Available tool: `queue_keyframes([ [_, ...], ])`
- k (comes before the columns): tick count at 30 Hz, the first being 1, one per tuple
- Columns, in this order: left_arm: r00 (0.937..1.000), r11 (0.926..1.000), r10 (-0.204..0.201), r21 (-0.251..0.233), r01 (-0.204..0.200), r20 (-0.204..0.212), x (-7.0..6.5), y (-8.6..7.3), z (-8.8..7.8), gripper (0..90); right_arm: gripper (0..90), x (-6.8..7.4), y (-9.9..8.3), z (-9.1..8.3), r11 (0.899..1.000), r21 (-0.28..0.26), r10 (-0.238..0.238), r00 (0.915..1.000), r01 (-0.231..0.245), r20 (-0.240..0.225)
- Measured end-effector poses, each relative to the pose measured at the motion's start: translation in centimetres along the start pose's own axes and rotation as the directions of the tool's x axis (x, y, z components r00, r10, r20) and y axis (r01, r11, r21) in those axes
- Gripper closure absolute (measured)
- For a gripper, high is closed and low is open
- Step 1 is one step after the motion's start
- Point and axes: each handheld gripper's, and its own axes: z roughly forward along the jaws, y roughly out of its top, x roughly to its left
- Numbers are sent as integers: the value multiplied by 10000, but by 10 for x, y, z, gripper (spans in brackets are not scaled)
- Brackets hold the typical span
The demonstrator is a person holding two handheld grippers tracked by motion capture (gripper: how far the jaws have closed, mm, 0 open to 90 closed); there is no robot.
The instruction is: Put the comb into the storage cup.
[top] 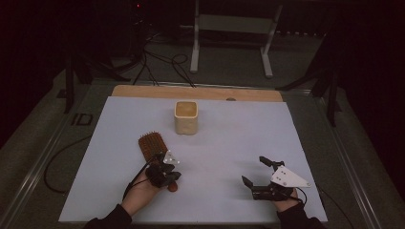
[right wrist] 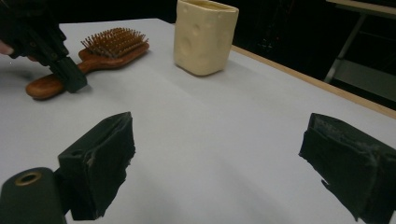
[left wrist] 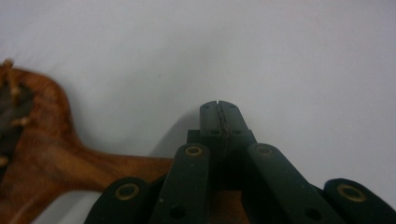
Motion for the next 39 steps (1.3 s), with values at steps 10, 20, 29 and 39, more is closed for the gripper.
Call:
queue_keyframes([
  [10,9993,9994,-345,44,346,-171,2,-23,-15,900,88,0,0,0,10000,-4,6,10000,-6,5],
  [20,9969,9978,-641,167,649,-462,10,-42,-29,900,88,0,0,0,10000,36,35,10000,-35,10],
  [29,9925,9966,-800,141,816,-926,21,-53,-43,900,88,1,0,0,10000,13,-16,10000,16,29],
  [39,9887,9957,-802,365,855,-1268,30,-57,-51,900,88,1,0,1,10000,15,-25,10000,25,19],
])
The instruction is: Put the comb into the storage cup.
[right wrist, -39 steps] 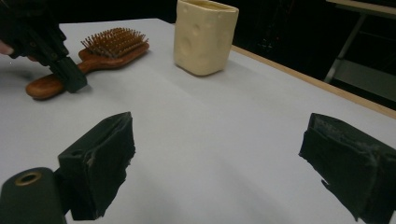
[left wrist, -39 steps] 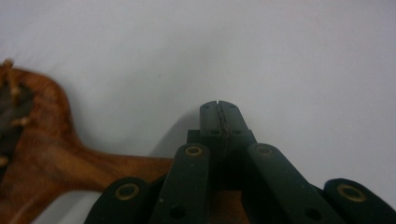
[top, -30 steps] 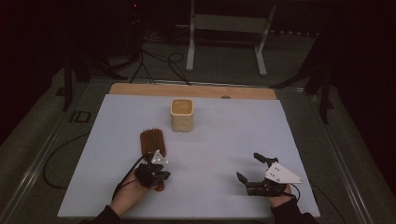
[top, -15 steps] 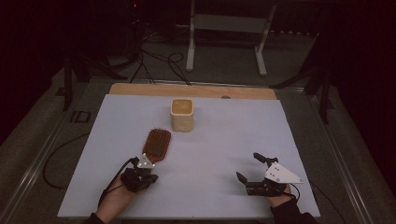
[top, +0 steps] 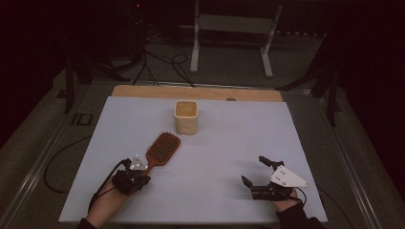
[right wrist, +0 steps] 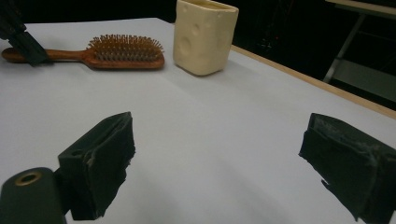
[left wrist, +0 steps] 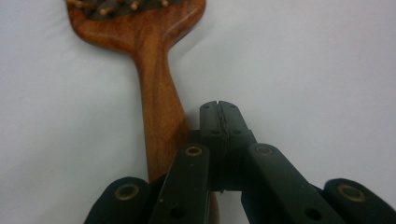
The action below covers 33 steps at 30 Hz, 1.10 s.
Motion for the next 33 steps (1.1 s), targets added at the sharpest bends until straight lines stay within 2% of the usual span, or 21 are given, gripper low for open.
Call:
queue_keyframes([
  [5,9999,9999,-132,12,132,-55,5,-1,-1,900,88,0,0,0,10000,7,46,10000,-46,-10],
  [8,9993,9996,-276,99,278,-232,9,-1,-2,900,88,0,0,0,10000,32,69,10000,-69,-19],
  [10,9995,9996,-236,122,239,-192,11,-2,-4,900,88,0,0,0,10000,-10,48,10000,-48,-15],
  [17,9999,9997,-91,-232,88,-126,10,2,-22,900,88,0,0,0,10000,-23,17,10000,-17,-21],
  [25,9995,9982,-219,-556,206,-218,15,10,-46,900,88,0,0,0,10000,18,75,10000,-75,-34],
  [30,9993,9982,-372,-476,371,-15,21,15,-51,898,88,0,0,0,10000,22,82,10000,-82,-42],
  [33,9993,9988,-365,-317,366,14,26,18,-51,835,88,0,0,0,10000,-8,55,10000,-55,-49],
])
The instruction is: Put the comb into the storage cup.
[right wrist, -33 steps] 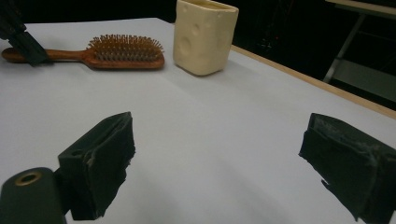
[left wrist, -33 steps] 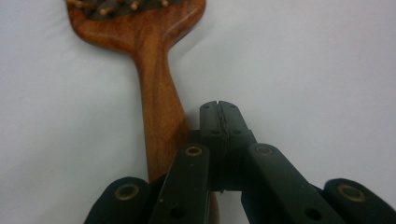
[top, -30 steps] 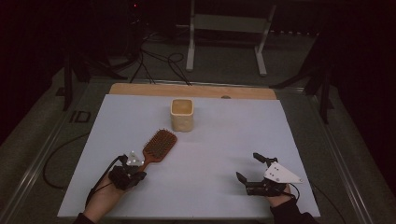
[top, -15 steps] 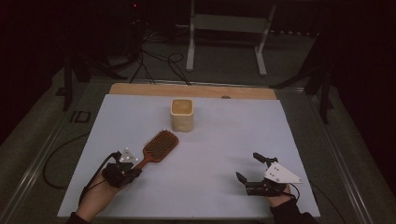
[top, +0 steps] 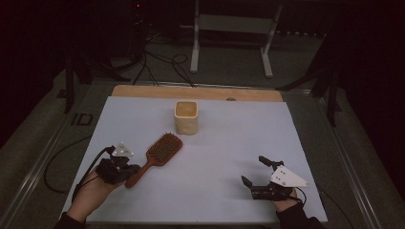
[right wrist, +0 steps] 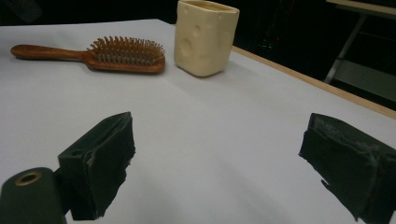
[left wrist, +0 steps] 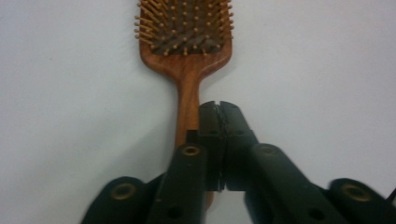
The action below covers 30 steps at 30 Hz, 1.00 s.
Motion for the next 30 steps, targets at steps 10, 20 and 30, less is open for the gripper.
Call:
queue_keyframes([
  [10,10000,9980,-40,634,34,88,5,8,14,584,88,0,0,1,10000,27,-13,10000,13,-16],
  [20,10000,9913,-50,1311,55,-42,6,19,32,178,88,0,0,1,10000,72,47,10000,-46,-15],
  [30,9975,9754,562,2110,-640,430,6,27,49,2,88,0,-1,2,9999,99,67,10000,-67,-45],
])
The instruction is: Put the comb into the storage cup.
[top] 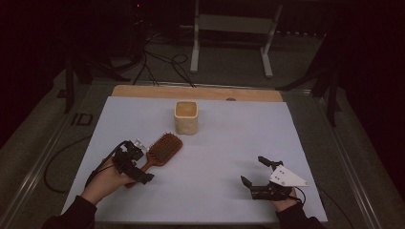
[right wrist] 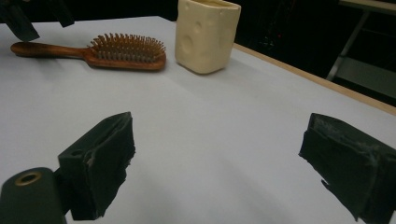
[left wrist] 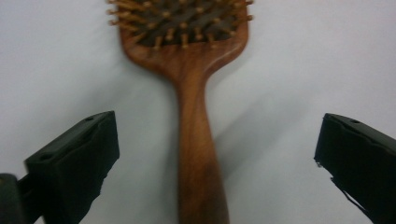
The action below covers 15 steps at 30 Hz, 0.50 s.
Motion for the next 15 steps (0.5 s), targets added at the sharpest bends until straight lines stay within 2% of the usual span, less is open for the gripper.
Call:
queue_keyframes([
  [3,10000,10000,8,97,-8,30,2,2,4,0,88,0,0,0,10000,-13,-45,10000,45,20],
  [10,9996,9980,-272,577,266,95,10,7,15,1,89,0,0,0,10000,-27,8,10000,-8,-15],
  [15,9993,9962,-327,820,309,205,13,11,20,46,88,0,0,0,10000,-30,1,10000,-1,-14],
])
